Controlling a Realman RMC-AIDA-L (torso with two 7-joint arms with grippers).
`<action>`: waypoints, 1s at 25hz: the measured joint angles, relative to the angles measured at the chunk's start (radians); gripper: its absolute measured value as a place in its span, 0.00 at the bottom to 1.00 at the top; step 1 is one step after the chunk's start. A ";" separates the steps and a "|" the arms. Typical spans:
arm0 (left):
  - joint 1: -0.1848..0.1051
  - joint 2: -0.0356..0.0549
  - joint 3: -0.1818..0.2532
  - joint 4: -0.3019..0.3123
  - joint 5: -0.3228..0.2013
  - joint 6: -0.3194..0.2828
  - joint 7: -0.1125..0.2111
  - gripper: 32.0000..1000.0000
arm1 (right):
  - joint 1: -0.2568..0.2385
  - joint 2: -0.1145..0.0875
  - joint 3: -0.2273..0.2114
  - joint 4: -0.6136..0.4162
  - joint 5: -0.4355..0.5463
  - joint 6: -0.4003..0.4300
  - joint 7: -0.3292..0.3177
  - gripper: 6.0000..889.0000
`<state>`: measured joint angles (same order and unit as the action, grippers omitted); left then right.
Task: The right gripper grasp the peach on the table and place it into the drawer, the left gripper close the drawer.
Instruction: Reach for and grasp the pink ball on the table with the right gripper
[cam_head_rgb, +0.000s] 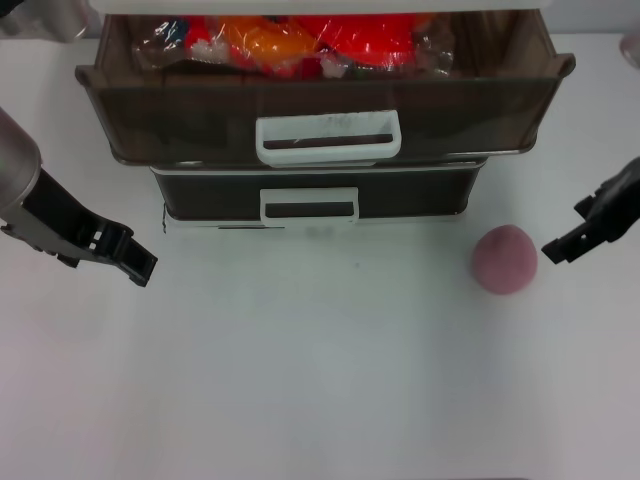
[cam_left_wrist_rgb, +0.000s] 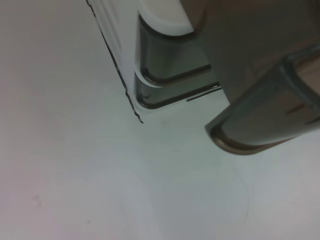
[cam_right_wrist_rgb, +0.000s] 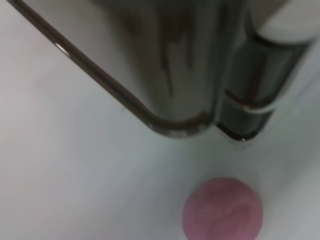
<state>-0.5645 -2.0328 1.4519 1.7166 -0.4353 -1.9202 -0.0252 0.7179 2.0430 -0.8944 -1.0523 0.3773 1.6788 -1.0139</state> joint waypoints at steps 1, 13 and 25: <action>0.000 -0.0003 -0.001 0.000 0.000 0.000 0.000 0.79 | -0.010 0.001 0.001 0.010 0.000 -0.018 0.000 0.90; 0.003 -0.0063 0.002 0.000 0.000 0.002 0.003 0.79 | -0.040 0.016 0.072 0.200 0.048 -0.217 0.007 0.87; 0.003 -0.0074 0.000 -0.003 -0.001 0.010 0.010 0.79 | -0.030 0.027 0.041 0.287 0.065 -0.363 0.032 0.84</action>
<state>-0.5614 -2.0402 1.4520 1.7136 -0.4365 -1.9104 -0.0154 0.6883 2.0699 -0.8537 -0.7651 0.4422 1.3160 -0.9824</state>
